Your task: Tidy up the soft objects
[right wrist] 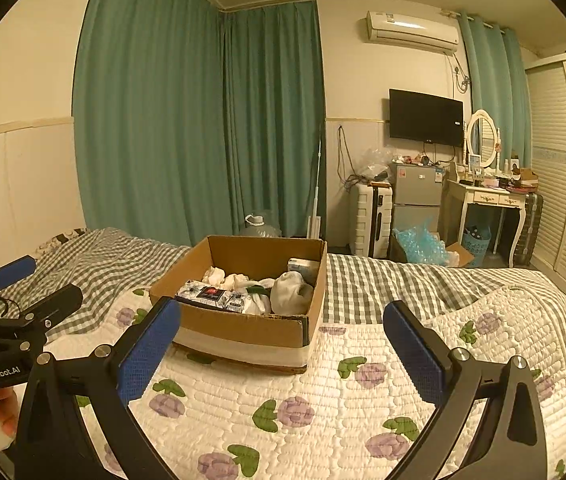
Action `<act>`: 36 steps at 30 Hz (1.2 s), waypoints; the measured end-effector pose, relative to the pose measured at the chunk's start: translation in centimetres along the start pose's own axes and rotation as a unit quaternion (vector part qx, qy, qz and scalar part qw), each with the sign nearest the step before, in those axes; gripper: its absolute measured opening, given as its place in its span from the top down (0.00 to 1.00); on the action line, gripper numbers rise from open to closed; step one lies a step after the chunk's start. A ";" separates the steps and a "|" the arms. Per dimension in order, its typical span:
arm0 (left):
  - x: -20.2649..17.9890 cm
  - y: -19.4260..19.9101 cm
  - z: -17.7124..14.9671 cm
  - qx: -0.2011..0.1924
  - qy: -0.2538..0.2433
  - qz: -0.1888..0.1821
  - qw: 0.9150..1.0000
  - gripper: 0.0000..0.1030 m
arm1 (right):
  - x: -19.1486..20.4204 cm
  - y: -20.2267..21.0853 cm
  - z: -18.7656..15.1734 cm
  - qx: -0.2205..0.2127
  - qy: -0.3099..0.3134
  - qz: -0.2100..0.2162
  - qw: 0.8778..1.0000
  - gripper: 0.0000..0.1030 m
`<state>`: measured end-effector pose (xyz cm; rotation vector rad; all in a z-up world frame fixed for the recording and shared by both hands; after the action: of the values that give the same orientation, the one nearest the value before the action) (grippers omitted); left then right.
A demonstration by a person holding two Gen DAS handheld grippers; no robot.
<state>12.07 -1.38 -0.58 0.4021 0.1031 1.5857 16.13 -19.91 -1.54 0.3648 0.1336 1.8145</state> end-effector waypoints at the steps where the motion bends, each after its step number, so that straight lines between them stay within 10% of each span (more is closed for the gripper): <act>1: 0.0 0.0 0.0 -0.001 0.000 0.000 1.000 0.02 | 0.0 0.0 0.0 0.000 0.000 0.000 1.000 0.01; 36: 0.6 0.0 -0.4 0.002 0.009 0.003 1.000 0.02 | -0.8 -0.5 -0.7 0.013 0.003 -0.010 1.000 0.01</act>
<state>11.90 -0.74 -0.87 0.3927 0.1190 1.5956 16.53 -20.43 -2.52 0.3747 0.1641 1.7955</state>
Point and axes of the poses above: each gripper's, at about its wrist camera, not at the fingertips, and y roughly against the way its jaws point, x to its left, z to its top, the point moved 5 cm from there along -y, roughly the way its jaws point, and after that the axes turned 8 degrees about -y, right-handed, at the moved point
